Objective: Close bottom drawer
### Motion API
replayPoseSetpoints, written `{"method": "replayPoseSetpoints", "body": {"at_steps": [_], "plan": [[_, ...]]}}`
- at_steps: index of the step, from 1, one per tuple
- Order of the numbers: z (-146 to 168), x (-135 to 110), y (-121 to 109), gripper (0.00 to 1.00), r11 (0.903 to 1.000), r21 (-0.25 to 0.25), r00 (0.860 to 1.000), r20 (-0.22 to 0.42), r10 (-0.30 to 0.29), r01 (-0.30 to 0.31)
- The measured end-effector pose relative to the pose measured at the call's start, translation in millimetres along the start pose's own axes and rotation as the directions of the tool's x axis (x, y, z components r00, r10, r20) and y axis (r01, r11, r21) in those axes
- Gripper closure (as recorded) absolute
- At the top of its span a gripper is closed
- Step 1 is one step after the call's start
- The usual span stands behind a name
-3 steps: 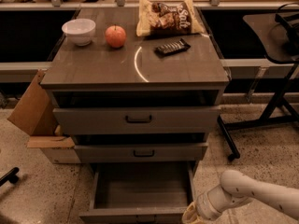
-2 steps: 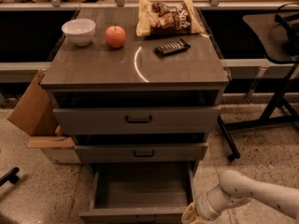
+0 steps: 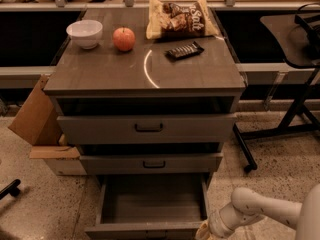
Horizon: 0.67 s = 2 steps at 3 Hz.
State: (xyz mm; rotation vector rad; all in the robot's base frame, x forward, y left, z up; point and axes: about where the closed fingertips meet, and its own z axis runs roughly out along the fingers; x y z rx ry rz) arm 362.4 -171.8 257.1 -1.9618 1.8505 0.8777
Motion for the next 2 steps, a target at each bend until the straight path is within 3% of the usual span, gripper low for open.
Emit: {"method": "replayPoseSetpoints", "body": {"at_steps": [2], "plan": [[33,39,-21,1.0,0.9989,0.041,1.0,0.009,-0.024,0.023]]}}
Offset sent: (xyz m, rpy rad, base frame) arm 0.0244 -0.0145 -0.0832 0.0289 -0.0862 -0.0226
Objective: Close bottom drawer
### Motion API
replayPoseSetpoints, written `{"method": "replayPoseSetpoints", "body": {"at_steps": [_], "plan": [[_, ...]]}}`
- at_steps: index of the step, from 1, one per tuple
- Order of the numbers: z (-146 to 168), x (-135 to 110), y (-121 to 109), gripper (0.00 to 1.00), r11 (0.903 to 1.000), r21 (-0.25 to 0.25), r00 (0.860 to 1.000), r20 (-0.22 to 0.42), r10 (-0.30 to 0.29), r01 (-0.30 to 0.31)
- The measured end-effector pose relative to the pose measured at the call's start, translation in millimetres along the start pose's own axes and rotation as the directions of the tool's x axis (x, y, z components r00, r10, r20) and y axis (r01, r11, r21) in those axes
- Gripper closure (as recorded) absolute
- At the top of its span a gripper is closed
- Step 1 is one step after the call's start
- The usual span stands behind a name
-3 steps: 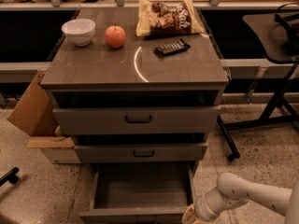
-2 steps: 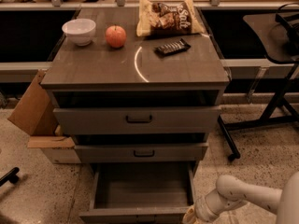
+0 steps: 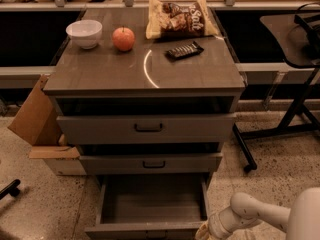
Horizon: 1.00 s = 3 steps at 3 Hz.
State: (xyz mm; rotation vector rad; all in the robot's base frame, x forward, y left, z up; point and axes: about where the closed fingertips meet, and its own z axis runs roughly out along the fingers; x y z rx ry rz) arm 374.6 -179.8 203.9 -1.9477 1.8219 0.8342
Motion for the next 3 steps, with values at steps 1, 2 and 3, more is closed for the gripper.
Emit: {"method": "replayPoseSetpoints", "body": {"at_steps": [1,2,3], "plan": [[19,13,-11,1.0,0.9999,0.012,1.0,0.002,-0.003,0.003],[30,22,-16,1.0,0.9998,0.017,1.0,0.003,0.006,-0.006],[41,30,-27,1.0,0.9987,0.048,1.0,0.0,0.018,-0.018]]}}
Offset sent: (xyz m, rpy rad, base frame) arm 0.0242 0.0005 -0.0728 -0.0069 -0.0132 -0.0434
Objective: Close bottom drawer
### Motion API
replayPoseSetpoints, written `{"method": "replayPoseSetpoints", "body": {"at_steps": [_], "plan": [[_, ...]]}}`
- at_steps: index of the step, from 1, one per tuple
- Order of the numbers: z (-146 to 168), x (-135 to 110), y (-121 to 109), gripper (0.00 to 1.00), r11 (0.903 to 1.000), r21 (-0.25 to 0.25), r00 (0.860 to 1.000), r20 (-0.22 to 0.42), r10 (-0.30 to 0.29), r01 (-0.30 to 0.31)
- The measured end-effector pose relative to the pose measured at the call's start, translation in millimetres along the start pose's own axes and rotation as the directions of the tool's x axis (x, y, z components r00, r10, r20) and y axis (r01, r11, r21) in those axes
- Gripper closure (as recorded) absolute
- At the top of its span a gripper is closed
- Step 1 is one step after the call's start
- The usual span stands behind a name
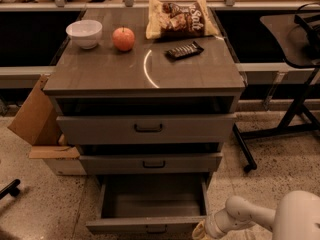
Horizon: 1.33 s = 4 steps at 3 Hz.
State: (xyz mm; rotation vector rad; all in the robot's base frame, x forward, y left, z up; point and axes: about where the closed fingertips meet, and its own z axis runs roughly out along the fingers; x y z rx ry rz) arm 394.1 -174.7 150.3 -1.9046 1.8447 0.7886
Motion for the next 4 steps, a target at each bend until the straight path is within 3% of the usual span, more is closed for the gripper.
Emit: {"method": "replayPoseSetpoints", "body": {"at_steps": [1,2,3,4], "plan": [[4,-1,-11,1.0,0.9993,0.037,1.0,0.002,0.006,-0.006],[4,-1,-11,1.0,0.9993,0.037,1.0,0.002,0.006,-0.006],[3,-5,-32,1.0,0.9926,0.116,0.999,0.022,0.035,-0.037],[3,-5,-32,1.0,0.9926,0.116,0.999,0.022,0.035,-0.037]]}}
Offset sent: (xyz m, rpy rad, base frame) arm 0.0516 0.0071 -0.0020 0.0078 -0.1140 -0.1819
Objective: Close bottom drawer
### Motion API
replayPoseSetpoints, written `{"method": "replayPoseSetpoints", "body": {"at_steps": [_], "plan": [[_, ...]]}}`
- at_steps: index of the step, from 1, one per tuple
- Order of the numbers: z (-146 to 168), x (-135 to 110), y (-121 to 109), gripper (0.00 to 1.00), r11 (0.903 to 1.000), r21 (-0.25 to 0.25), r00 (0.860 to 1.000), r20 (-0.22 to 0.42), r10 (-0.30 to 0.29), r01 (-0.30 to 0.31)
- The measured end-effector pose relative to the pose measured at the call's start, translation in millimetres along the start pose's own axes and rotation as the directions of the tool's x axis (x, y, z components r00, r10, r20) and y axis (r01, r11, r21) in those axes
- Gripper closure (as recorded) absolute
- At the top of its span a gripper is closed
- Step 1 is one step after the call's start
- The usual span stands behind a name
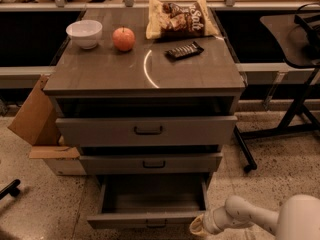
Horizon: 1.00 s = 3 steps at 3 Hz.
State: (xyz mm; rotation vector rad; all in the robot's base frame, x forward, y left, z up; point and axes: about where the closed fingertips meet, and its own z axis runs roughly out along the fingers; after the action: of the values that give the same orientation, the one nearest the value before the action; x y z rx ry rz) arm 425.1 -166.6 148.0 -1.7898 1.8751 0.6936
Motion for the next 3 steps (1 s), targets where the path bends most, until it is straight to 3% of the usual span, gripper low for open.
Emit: {"method": "replayPoseSetpoints", "body": {"at_steps": [1,2,3], "plan": [[1,0,-17,1.0,0.999,0.045,1.0,0.011,0.003,-0.003],[0,5,-44,1.0,0.9916,0.127,0.998,0.053,0.021,-0.028],[-1,5,-53,1.0,0.9881,0.149,0.998,0.065,0.026,-0.035]]}}
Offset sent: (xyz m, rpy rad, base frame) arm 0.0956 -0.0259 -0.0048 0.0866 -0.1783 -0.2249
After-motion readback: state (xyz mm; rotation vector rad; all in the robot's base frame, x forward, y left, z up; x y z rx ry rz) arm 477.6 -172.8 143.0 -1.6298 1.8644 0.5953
